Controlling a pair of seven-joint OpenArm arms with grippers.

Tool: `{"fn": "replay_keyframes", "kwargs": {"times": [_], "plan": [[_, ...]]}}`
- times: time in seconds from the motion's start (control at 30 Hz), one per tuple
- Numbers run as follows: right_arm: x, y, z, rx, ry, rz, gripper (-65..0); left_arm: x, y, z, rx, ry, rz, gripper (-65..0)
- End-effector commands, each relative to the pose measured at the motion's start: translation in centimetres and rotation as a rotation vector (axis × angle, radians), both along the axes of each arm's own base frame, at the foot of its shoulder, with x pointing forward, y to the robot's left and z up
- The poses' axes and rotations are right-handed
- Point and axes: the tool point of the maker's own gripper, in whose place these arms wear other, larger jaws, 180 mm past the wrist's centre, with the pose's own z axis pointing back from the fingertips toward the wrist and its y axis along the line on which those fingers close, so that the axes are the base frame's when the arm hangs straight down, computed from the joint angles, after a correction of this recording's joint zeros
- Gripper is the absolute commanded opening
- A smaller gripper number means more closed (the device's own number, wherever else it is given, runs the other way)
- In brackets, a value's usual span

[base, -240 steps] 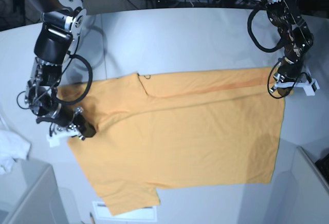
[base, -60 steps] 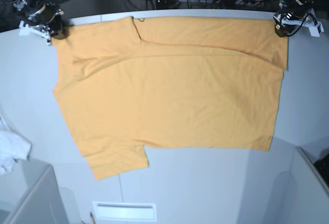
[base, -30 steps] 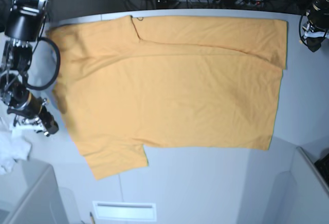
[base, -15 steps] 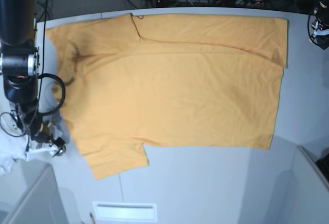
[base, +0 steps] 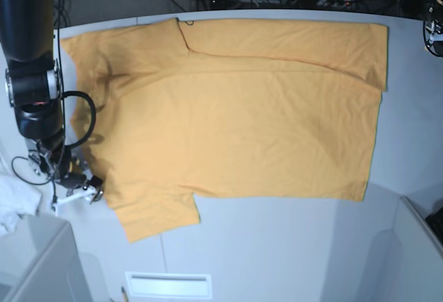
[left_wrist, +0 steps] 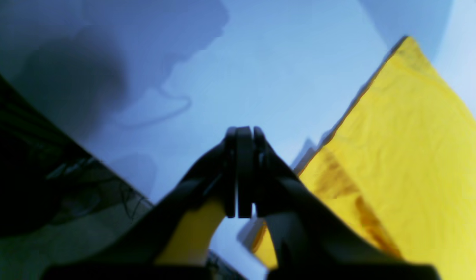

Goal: Fold the T-shirt properly
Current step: 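Release the shoulder edge and move the right gripper to the hem corner, then move the left gripper to the other hem corner and grasp it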

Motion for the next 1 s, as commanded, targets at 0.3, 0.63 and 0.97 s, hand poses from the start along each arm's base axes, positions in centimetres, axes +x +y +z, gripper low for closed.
{"fn": "replay_keyframes", "kwargs": {"times": [0.3, 0.63, 0.97], "plan": [[1.8, 2.2, 1.5, -0.024, -0.032, 0.073, -26.1, 0.0, 0.6, 0.6, 0.023, -0.009, -0.003, -65.0], [1.1, 2.3, 0.6, -0.021, -0.016, 0.073, -41.9, 0.1, 0.6, 0.6, 0.021, -0.013, -0.004, -65.0], [1.4, 2.4, 0.9, -0.017, -0.026, 0.072, -65.0, 0.7, 0.3, 0.5, 0.020, -0.016, -0.017, -65.0]]}}
